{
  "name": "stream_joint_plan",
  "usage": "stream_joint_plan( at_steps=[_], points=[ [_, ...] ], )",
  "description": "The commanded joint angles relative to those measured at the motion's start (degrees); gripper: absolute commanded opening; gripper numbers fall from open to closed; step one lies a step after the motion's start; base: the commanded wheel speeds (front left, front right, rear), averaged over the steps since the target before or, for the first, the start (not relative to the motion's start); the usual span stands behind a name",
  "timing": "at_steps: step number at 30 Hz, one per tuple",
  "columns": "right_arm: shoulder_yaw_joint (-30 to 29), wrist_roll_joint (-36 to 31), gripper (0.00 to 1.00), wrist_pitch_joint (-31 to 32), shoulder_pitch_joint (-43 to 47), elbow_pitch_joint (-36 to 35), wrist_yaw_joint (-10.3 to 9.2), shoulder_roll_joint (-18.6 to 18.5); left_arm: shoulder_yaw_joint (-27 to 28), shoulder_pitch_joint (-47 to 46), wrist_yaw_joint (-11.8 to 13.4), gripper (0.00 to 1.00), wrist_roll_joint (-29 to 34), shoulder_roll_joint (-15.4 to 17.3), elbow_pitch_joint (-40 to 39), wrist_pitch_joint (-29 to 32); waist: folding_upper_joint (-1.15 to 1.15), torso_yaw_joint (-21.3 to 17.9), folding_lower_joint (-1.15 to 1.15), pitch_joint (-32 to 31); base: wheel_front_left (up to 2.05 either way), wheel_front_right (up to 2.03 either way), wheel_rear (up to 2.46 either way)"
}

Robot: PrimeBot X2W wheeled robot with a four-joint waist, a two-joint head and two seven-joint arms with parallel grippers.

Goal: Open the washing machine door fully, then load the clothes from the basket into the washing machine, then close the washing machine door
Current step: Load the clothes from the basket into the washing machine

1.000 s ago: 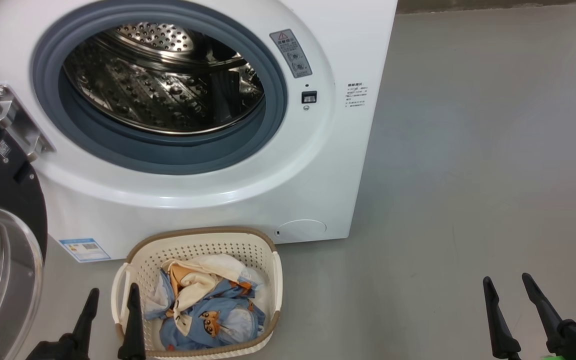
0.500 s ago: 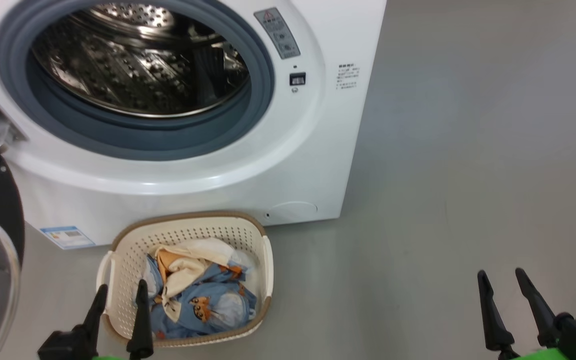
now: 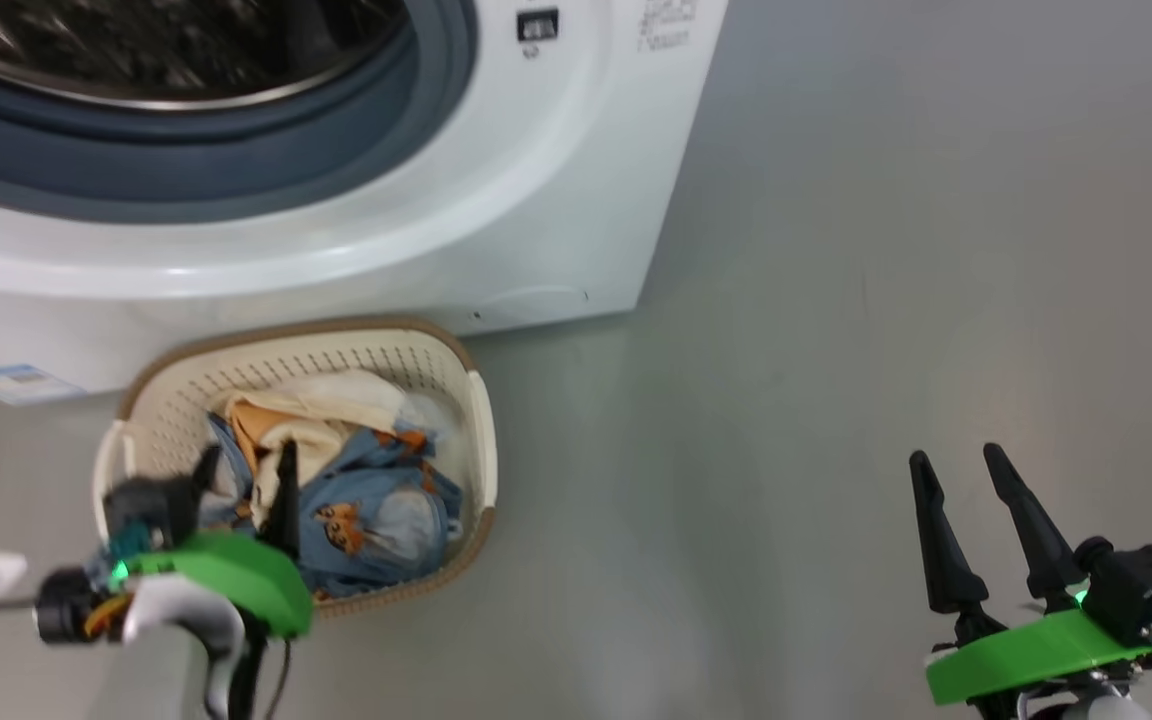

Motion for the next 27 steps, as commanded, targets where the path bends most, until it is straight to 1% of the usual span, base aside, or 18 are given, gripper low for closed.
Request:
stream_joint_plan(
  at_steps=[1,9,13,16,22,27],
  points=[
    [1.9,0.7,1.00,-0.7,-1.6,-0.9,0.09,-1.0,1.8,-3.2,0.3,1.00,0.0,2.1,0.7,0.7,0.00,-2.7,0.00,7.0,0.00,0.00,0.00],
    [4.1,1.6,1.00,-0.7,-6.1,-1.3,0.09,-2.9,2.2,-15.0,0.9,1.00,-0.2,5.5,11.1,6.2,0.00,-4.4,0.00,14.6,0.00,0.00,0.00],
    [4.3,1.8,1.00,-0.7,-6.8,-1.3,0.09,-3.2,2.4,-17.4,0.8,1.00,-0.8,6.1,13.5,7.6,0.00,-5.0,0.00,16.6,0.00,0.00,0.00],
    [5.0,2.2,1.00,-0.7,-7.6,-1.3,0.09,-3.4,2.1,-19.3,0.4,1.00,-1.0,6.9,16.2,9.8,0.00,-5.7,0.00,18.7,0.00,0.00,0.00],
    [6.8,2.8,1.00,-0.7,-9.5,-1.6,0.09,-3.6,3.1,-23.7,1.1,1.00,-2.0,9.1,20.1,11.9,0.00,-7.8,0.00,23.2,0.00,0.00,0.00],
    [8.1,3.4,1.00,-0.7,-10.4,-1.5,0.09,-4.0,4.4,-27.2,1.4,1.00,-3.5,10.4,22.8,13.4,0.00,-8.8,0.00,26.5,0.00,0.00,0.00]
  ],
)
